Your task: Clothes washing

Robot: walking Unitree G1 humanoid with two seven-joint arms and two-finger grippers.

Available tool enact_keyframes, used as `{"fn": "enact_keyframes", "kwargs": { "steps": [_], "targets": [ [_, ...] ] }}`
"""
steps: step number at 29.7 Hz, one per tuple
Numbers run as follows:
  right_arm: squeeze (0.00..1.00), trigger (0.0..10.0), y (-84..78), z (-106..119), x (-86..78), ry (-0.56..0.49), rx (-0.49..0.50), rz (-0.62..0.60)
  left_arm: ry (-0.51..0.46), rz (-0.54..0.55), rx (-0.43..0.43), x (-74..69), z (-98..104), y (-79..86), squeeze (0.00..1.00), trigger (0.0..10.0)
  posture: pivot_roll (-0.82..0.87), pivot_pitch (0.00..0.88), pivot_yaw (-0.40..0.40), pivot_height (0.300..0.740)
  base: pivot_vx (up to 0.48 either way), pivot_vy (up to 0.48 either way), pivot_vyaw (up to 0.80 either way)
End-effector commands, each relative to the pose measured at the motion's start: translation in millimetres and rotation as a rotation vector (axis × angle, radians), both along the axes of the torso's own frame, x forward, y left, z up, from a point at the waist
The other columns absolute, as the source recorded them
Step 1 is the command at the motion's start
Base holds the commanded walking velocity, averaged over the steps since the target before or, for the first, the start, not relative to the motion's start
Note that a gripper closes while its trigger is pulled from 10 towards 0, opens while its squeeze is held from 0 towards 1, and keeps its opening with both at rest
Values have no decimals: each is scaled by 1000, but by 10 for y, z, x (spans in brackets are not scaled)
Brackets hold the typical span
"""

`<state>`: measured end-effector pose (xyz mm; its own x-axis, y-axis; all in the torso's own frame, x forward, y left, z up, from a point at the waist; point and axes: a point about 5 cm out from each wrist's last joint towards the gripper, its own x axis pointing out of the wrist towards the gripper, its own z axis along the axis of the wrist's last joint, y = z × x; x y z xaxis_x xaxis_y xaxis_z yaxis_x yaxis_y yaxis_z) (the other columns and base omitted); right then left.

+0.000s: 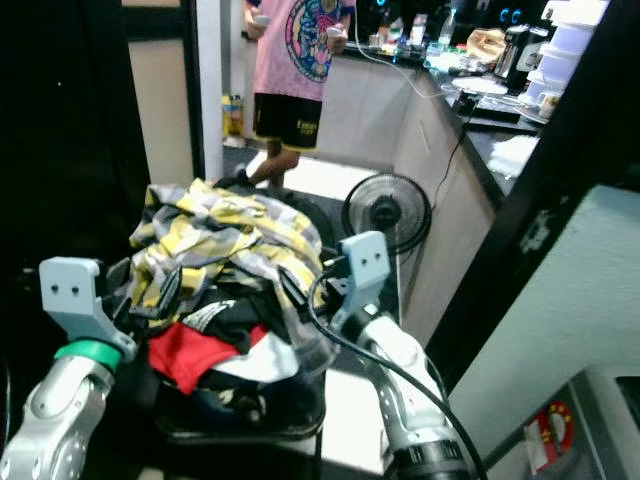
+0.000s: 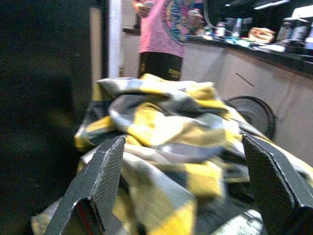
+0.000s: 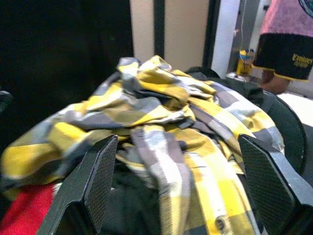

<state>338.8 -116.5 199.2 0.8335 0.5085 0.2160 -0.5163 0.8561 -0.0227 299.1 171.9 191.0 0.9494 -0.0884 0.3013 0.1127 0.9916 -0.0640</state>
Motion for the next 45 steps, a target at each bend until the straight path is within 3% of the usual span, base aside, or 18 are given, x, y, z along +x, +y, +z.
{"fn": "enact_keyframes", "kwargs": {
  "steps": [1, 4, 6, 14, 22, 26, 33, 37, 45],
  "targets": [
    [0, 10000, -143, -16, 41, 7, 19, -90, 13, -20, -5, -8, -46, -43, 0, 10000, 50, 0, -10, 740, 352, 0, 0],
    [0, 10000, -342, -65, 78, 38, 69, -212, 18, -28, -7, -12, -68, -60, 0, 10000, 44, 0, -6, 740, 352, 0, 0],
    [0, 10000, -396, -85, 75, 49, 76, -223, 20, -30, -8, -13, -71, -64, 0, 10000, 44, 0, -6, 740, 352, 0, 0],
    [0, 10000, -287, -57, 64, 27, 44, -172, 22, -37, -10, 1, -78, -80, 0, 10000, 38, 0, 0, 740, 352, 0, 0],
    [0, 10000, -296, -39, 44, 16, 61, -178, 26, -51, -5, 21, -80, -108, 0, 10000, 37, 0, 25, 740, 349, 0, 0],
    [0, 10000, -267, 18, 7, -4, 129, -148, 25, -48, -7, 45, -53, -83, 0, 10000, 38, 0, 37, 740, 333, 0, 0],
    [0, 10000, -152, 64, 11, -2, 159, -84, 41, -8, -46, 66, -45, -20, 0, 10000, 39, 0, 42, 740, 0, 0, 0],
    [0, 10000, 51, 134, 22, -34, 123, 15, 13, 24, -32, 59, -13, 63, 0, 10000, 48, 0, 32, 740, 0, 0, 0],
    [0, 10000, 67, 184, 48, -58, 115, 36, 13, 29, -21, 39, -29, 74, 0, 10000, 48, 0, 28, 740, 0, 0, 0]
  ]
}}
